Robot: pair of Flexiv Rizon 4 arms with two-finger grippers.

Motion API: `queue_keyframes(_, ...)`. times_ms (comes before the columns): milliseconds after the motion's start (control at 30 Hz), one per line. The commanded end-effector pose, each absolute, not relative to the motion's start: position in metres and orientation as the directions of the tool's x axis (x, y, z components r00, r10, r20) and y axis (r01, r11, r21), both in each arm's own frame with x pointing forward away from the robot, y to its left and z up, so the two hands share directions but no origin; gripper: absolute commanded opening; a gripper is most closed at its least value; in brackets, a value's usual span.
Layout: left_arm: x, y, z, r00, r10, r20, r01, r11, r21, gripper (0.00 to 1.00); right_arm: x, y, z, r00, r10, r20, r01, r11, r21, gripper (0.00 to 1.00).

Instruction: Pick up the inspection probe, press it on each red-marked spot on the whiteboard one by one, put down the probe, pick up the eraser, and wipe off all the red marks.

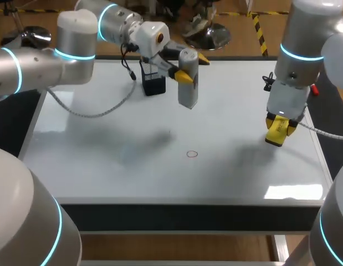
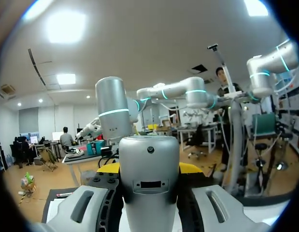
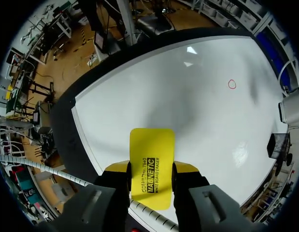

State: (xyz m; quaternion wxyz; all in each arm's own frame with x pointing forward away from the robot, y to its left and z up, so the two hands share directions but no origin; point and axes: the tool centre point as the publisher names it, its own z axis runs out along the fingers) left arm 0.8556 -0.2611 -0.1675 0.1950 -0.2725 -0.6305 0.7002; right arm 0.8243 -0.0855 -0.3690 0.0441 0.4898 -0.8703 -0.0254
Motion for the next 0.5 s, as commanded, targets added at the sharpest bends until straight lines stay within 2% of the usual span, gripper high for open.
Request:
queue_keyframes(33,0.833,-0.262,-0.165,-0.944,0.309,-0.116,0.081,-0.121,-0.989,0.00,0.824,-0.086,-0.368,-0.515,-0.856,0.053,-0.851,0.517,0.086,0.00)
queue_keyframes(500,0.801,-0.272,-0.190,-0.954,0.293,-0.066,0.025,-0.143,-0.989,0.00,0.824,-0.086,-0.368,-0.515,-0.856,0.053,-0.851,0.517,0.086,0.00)
